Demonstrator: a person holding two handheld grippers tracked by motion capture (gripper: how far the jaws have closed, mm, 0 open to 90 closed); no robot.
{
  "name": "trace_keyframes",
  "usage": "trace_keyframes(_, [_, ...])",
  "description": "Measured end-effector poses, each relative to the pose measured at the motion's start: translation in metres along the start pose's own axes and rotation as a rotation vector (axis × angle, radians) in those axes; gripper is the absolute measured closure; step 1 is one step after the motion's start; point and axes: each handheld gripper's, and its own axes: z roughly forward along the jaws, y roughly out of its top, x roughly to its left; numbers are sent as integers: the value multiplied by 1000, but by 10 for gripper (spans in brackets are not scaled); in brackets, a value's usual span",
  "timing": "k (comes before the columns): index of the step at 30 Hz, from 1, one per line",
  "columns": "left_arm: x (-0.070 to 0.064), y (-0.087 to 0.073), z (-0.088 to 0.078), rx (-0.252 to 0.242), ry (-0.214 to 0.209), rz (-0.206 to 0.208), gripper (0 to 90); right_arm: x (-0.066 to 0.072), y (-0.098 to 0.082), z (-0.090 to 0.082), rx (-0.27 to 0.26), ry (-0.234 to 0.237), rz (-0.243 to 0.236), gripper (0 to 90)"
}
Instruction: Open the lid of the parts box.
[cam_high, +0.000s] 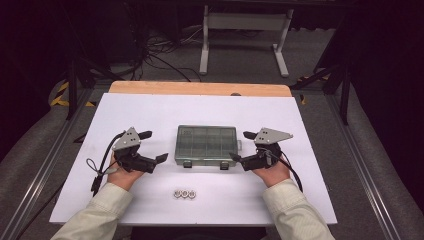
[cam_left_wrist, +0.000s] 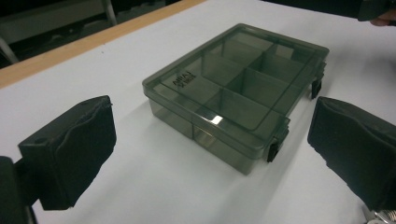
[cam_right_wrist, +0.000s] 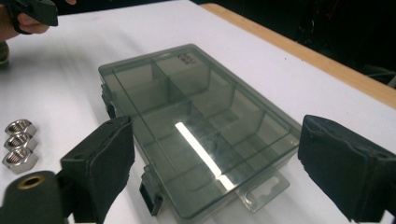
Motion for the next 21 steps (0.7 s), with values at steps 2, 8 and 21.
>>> trace_keyframes(2, [0,0,1,6,-4,-1,27,0,-1,0,17,0,7,129])
trace_keyframes(8, [-2,-11,7,26,-37,-37,73,7,-7,1,97,4,-10,172])
trace_keyframes(21, [-6,-23,24,154,-42,-9,119,7,-24,10,201,5,46,209])
